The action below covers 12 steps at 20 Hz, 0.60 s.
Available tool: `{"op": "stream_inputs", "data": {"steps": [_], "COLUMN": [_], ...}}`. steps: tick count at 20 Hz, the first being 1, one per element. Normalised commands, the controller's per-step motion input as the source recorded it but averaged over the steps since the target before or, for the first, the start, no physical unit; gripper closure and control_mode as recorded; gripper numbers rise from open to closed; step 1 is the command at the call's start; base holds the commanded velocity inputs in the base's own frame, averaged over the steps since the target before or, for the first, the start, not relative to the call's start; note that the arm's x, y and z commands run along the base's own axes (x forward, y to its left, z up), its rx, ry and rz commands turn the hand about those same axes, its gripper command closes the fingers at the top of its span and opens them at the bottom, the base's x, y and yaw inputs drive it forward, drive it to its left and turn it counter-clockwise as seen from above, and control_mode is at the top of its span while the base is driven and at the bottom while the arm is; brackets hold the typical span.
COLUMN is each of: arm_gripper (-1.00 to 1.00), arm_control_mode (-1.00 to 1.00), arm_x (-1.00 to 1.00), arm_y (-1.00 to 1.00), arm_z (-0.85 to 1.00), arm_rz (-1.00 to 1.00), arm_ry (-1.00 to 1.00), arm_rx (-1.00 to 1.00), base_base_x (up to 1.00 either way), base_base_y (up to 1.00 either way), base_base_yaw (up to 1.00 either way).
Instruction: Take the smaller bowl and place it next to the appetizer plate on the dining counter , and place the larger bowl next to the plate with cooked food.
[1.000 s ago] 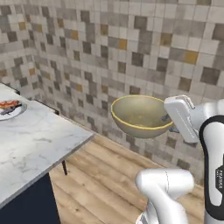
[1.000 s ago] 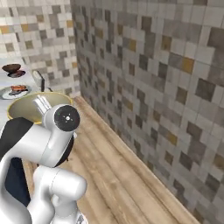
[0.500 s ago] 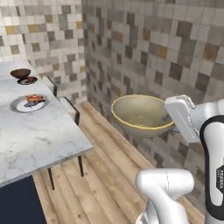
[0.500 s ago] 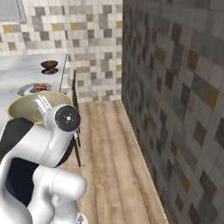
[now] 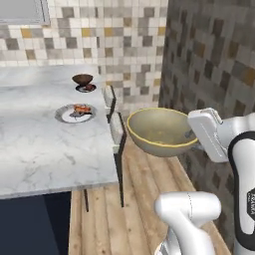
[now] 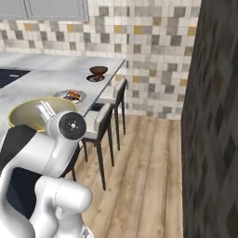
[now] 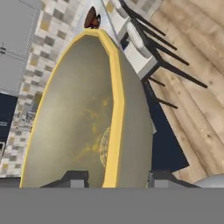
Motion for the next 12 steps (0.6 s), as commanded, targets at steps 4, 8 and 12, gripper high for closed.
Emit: {"op": "stream_inputs", "data": {"steps": [4, 8, 12], "arm_gripper": [1.0, 1.0, 1.0], "arm_control_mode": [1.0, 1.0, 1.0], "arm_x": [0.0, 0.0, 0.0], "arm_y": [0.0, 0.0, 0.0], "arm_z": [0.0, 0.0, 0.0], "arm_rz": [0.0, 0.0, 0.0], "arm_ry": [0.0, 0.0, 0.0], "arm_rx": [0.0, 0.0, 0.0], "base_base_x": [0.62, 0.27, 0.22], "base_base_y": [-0.61, -0.95, -0.99], "base_base_yaw": [0.58, 0.48, 0.46]}}
